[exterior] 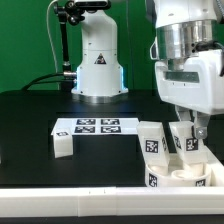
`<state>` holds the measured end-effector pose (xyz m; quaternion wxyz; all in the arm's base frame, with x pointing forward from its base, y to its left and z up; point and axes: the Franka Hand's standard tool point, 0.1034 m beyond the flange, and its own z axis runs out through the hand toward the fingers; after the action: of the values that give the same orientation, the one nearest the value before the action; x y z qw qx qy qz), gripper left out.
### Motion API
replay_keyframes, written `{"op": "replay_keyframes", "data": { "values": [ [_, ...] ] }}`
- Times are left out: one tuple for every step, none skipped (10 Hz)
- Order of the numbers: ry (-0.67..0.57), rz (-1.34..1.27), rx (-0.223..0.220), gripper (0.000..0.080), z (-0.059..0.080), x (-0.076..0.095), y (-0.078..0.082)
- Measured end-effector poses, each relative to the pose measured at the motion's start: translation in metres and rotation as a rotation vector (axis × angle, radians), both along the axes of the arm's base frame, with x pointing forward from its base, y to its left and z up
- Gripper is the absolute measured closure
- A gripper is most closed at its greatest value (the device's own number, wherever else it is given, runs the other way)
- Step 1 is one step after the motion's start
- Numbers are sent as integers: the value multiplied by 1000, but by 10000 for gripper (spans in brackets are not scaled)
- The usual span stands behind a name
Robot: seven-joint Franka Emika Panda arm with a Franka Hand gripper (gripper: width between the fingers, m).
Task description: Assemble stool
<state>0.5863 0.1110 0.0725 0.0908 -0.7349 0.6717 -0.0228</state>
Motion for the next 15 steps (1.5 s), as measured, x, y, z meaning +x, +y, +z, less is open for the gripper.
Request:
{"op": "replay_keyframes", "data": {
  "values": [
    [5,-55,13,459,0,0,1],
    [12,-118,28,459,0,0,2],
    [18,-175,42,459,0,-1,3],
    [20,-195,45,459,0,-1,3],
    [27,-260,61,459,-1,-1,4],
    [32,-299,69,459,-1,-1,4],
    [39,-359,84,459,-1,-2,5],
    [39,-357,84,459,-1,-2,4],
    [38,-351,83,459,-1,-2,5],
    [41,-345,82,303,0,-2,5],
    [63,-311,88,190,5,-2,8],
    [58,-275,95,190,15,1,9],
    [46,-233,100,158,26,4,11],
    [37,-238,108,158,33,6,12],
    [35,-205,99,151,30,6,11]
  ]
}}
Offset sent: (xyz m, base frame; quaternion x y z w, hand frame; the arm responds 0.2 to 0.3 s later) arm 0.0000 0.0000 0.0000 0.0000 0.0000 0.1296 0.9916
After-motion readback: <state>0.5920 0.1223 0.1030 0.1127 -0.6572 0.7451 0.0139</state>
